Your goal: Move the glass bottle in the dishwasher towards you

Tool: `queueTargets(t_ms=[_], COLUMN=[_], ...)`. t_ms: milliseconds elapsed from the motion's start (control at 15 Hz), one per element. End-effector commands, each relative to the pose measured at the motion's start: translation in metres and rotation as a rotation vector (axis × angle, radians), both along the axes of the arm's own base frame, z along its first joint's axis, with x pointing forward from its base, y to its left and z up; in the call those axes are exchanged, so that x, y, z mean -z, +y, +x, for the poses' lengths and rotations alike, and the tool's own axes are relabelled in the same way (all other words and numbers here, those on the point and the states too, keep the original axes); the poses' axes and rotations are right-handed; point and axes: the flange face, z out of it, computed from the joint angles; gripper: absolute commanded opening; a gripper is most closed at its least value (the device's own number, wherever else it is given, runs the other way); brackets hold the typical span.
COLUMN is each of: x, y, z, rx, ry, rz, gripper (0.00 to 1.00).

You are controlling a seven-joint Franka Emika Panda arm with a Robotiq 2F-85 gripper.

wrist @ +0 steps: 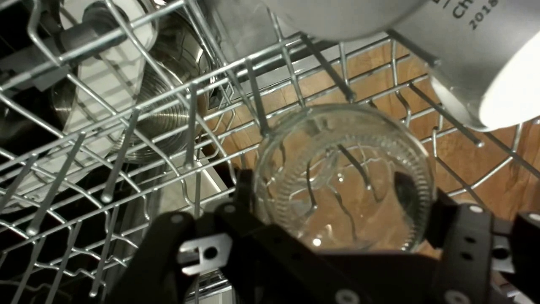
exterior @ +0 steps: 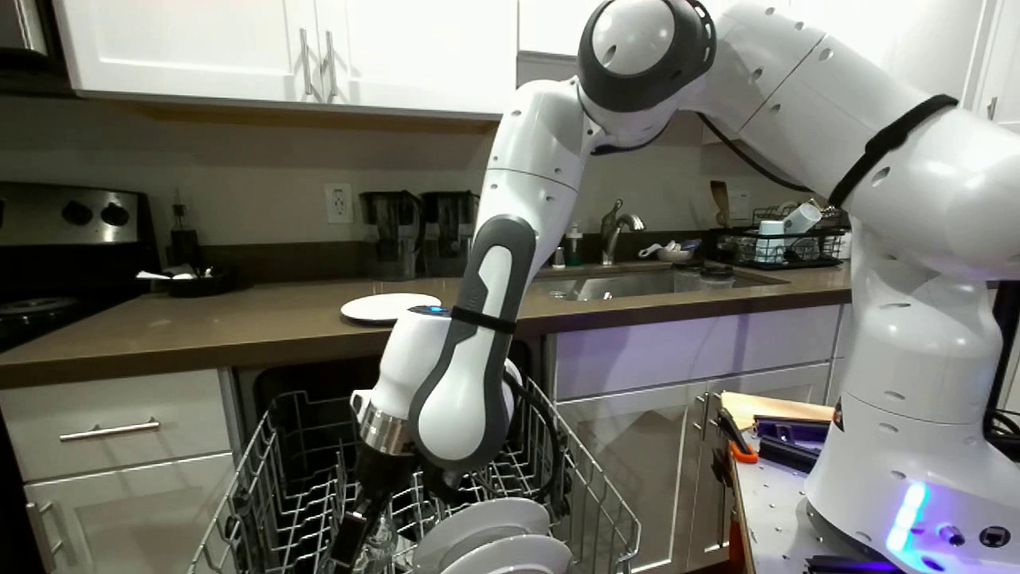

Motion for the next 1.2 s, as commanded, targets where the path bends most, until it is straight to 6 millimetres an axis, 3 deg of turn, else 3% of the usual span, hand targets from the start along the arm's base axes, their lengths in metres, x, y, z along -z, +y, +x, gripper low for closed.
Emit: queueTargets(t_ms=[0,467,1133], x=[0.001,-0.018,-0.070], y=[0.003,0.006,0.004], z=[0.003,0.004,0.021], rx=[-0.037,-0.053,-0.078], ry=[-0.020,0.052,0.164], rz=[-0.031,-0.078,-0.141], gripper=[0.61,0.61,0.61])
